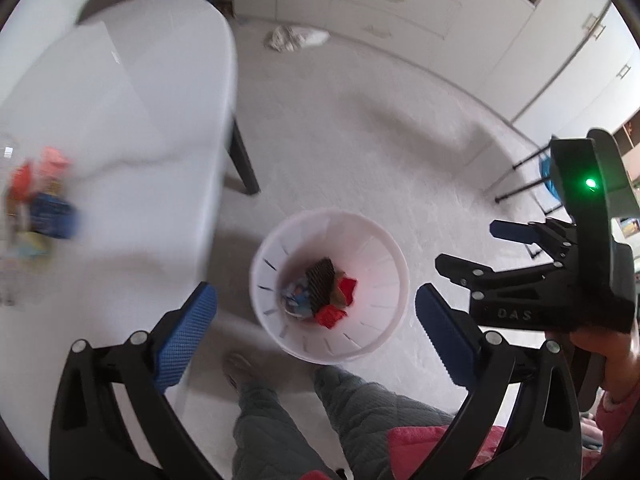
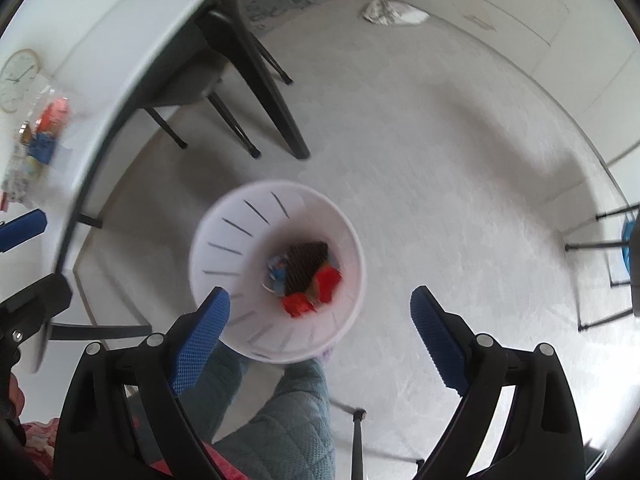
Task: Collect trash
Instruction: 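Grasp the crumpled paper with the left gripper while the right grasps a snack bag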
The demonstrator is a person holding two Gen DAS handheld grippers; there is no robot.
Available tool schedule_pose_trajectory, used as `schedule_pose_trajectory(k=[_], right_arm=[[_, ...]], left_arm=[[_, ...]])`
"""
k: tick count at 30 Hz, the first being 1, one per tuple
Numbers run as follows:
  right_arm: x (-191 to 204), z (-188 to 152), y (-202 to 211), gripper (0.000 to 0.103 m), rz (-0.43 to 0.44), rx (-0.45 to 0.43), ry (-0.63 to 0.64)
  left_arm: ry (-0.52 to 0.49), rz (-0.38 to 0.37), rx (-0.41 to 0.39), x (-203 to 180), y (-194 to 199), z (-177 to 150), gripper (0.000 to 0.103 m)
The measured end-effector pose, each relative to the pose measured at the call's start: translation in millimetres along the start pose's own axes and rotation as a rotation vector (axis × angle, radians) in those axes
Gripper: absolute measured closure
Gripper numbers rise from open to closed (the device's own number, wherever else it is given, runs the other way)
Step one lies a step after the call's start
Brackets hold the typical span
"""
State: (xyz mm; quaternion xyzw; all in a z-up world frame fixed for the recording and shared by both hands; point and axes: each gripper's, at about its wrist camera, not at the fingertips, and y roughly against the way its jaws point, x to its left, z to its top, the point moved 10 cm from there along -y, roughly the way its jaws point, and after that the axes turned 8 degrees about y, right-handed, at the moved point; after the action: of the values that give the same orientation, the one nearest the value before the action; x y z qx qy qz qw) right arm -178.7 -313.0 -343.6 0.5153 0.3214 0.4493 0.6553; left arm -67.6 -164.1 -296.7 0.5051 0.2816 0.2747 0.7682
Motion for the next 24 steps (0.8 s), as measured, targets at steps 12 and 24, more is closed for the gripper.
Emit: schedule_pose_trajectory(k=[12,24], right_arm=[[142.0,97.4,41.7,0.008,0.099,-0.16,0.24],[304.0,132.4,51.1,0.008,0.217,-0.18,0.49]], left_arm=[[0.16,0.169,-0.172,135.7,97.3,0.7,0.008],[0.387,0.229,-0.21,276.5,131.4,-35.1,0.008]])
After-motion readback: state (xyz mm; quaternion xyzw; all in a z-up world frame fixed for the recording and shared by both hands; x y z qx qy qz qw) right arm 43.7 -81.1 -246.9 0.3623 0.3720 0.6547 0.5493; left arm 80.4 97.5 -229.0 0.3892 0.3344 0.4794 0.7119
